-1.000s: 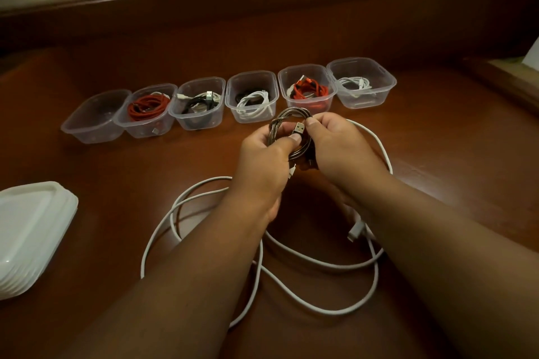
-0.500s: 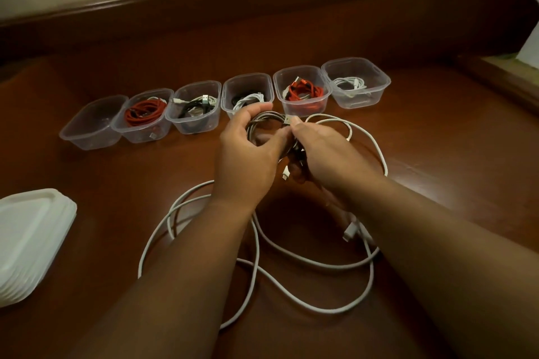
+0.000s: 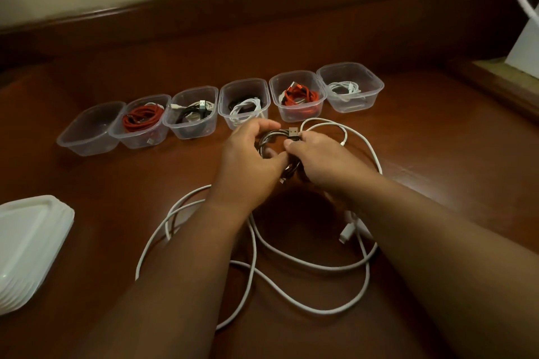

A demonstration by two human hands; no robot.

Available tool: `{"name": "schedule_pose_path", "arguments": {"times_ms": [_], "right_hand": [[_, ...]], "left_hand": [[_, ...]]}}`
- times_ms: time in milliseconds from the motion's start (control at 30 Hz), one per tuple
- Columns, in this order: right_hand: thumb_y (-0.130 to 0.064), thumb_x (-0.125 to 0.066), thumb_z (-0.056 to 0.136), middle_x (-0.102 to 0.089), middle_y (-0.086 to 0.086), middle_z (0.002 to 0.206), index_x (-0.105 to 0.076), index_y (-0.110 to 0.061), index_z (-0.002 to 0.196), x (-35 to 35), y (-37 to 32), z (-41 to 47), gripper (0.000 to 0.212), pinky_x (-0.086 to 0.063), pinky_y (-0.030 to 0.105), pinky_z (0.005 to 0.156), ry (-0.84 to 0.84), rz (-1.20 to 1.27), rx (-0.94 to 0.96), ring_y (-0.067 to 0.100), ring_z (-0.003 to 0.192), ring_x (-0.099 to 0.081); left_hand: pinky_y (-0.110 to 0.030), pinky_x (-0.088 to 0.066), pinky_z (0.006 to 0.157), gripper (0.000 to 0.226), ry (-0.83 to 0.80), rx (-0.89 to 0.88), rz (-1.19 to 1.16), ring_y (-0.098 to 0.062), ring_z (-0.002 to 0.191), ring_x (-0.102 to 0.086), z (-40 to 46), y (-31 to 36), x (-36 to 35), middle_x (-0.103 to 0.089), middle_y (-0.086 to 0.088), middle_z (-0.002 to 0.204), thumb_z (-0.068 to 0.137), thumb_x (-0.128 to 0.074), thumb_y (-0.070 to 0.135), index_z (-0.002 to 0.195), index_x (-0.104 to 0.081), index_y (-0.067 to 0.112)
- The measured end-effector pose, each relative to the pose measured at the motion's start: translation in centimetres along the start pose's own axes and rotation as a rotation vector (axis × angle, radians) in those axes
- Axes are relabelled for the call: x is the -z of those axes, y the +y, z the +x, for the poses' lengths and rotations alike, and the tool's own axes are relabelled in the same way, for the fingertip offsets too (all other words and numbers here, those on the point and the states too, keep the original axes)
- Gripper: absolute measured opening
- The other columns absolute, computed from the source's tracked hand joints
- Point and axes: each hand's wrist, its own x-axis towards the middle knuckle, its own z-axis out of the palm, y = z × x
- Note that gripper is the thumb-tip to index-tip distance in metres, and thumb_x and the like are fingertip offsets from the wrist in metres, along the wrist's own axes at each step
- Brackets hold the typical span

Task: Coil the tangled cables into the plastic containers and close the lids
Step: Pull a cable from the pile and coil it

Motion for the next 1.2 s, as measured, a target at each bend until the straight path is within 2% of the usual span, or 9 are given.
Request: {"name": "schedule_pose_path", "arguments": {"times_ms": [100, 233, 367, 500, 667, 733, 933, 1067, 1200], "right_hand": [[-0.034, -0.044, 0.103, -0.068, 0.009, 0.097, -0.061, -0.02, 0.1, 0.1, 0.2, 0.2, 0.023, -0.055, 0.049, 0.088, 0.029, -0.165, 0.076, 0.024, 0.091, -0.066], [-0.035, -0.038, 0.105, -0.058, 0.002, 0.083, -0.056, -0.022, 0.088, 0.5, 0.2, -0.1, 0.028, -0.041, 0.032, 0.063, 0.038, -0.34, 0.149, 0.013, 0.073, -0.053], [-0.034, -0.038, 0.105, -0.055, 0.003, 0.08, -0.052, -0.021, 0.081, 0.8, -0.1, -0.8, 0.031, -0.042, 0.038, 0.067, 0.051, -0.318, 0.2, 0.014, 0.072, -0.051], [-0.031, -0.038, 0.106, -0.051, -0.001, 0.077, -0.047, -0.022, 0.077, 1.9, -1.2, -1.4, 0.032, -0.035, 0.03, 0.065, 0.073, -0.384, 0.216, 0.011, 0.068, -0.047], [-0.027, -0.036, 0.107, -0.06, 0.007, 0.097, -0.058, -0.01, 0.105, 5.1, -2.9, -1.2, 0.027, -0.045, 0.036, 0.076, 0.147, -0.331, 0.168, 0.02, 0.086, -0.055], [-0.025, -0.037, 0.106, -0.06, 0.007, 0.097, -0.057, -0.006, 0.116, 7.1, -3.1, -0.8, 0.029, -0.047, 0.034, 0.076, 0.169, -0.305, 0.121, 0.018, 0.082, -0.055], [-0.026, -0.041, 0.105, -0.057, 0.011, 0.101, -0.058, -0.005, 0.121, 14.3, -3.7, 4.9, 0.031, -0.034, 0.027, 0.054, 0.45, -0.507, 0.095, 0.013, 0.068, -0.047], [-0.031, -0.044, 0.102, -0.06, 0.015, 0.119, -0.06, -0.011, 0.123, 16.2, -4.2, 9.5, 0.033, -0.051, 0.039, 0.082, 0.563, -0.704, 0.088, 0.031, 0.105, -0.058], [-0.032, -0.045, 0.103, -0.05, 0.013, 0.132, -0.051, -0.014, 0.135, 16.1, -4.4, 12.8, 0.038, -0.046, 0.049, 0.099, 0.56, -0.943, 0.114, 0.033, 0.12, -0.048]], "left_hand": [[-0.027, -0.057, 0.072, 0.027, 0.048, 0.004, 0.108, -0.005, 0.085, -0.063, 0.0, -0.5, 0.0, -0.063, 0.009, 0.095, 0.082, -0.078, 0.025, 0.103, -0.062, 0.025], [-0.036, -0.059, 0.067, 0.026, 0.064, -0.007, 0.159, -0.008, 0.079, -0.065, -0.1, -0.7, 0.2, -0.066, 0.006, 0.087, 0.08, -0.078, 0.035, 0.097, -0.063, 0.023], [-0.03, -0.058, 0.06, 0.023, 0.077, -0.021, 0.163, -0.005, 0.071, -0.065, -0.4, 0.2, 0.2, -0.066, 0.008, 0.079, 0.081, -0.077, 0.036, 0.092, -0.063, 0.021], [-0.024, -0.055, 0.06, 0.02, 0.041, -0.025, 0.136, -0.006, 0.073, -0.065, 0.0, 1.5, 0.1, -0.066, 0.009, 0.079, 0.081, -0.077, 0.035, 0.091, -0.064, 0.024], [-0.014, -0.051, 0.065, 0.017, -0.099, -0.051, 0.153, 0.0, 0.079, -0.062, 2.3, 3.9, 0.4, -0.066, 0.012, 0.088, 0.09, -0.07, 0.03, 0.108, -0.069, 0.03], [-0.011, -0.048, 0.063, 0.018, -0.141, -0.067, 0.183, 0.003, 0.08, -0.06, 3.2, 4.2, 0.1, -0.065, 0.015, 0.09, 0.094, -0.065, 0.032, 0.111, -0.067, 0.03], [-0.029, -0.056, 0.077, 0.018, -0.285, -0.078, 0.335, -0.007, 0.088, -0.061, 7.0, 3.2, -3.4, -0.064, 0.011, 0.094, 0.095, -0.062, 0.032, 0.111, -0.066, 0.025], [-0.035, -0.053, 0.087, 0.03, -0.343, -0.181, 0.559, -0.013, 0.1, -0.059, 10.2, 2.4, -6.2, -0.064, 0.004, 0.109, 0.094, -0.061, 0.037, 0.121, -0.063, 0.024], [-0.042, -0.039, 0.104, 0.048, -0.338, -0.316, 0.754, -0.022, 0.131, -0.044, 12.9, 1.5, -8.5, -0.053, 0.001, 0.141, 0.094, -0.057, 0.043, 0.139, -0.052, 0.028]]}}
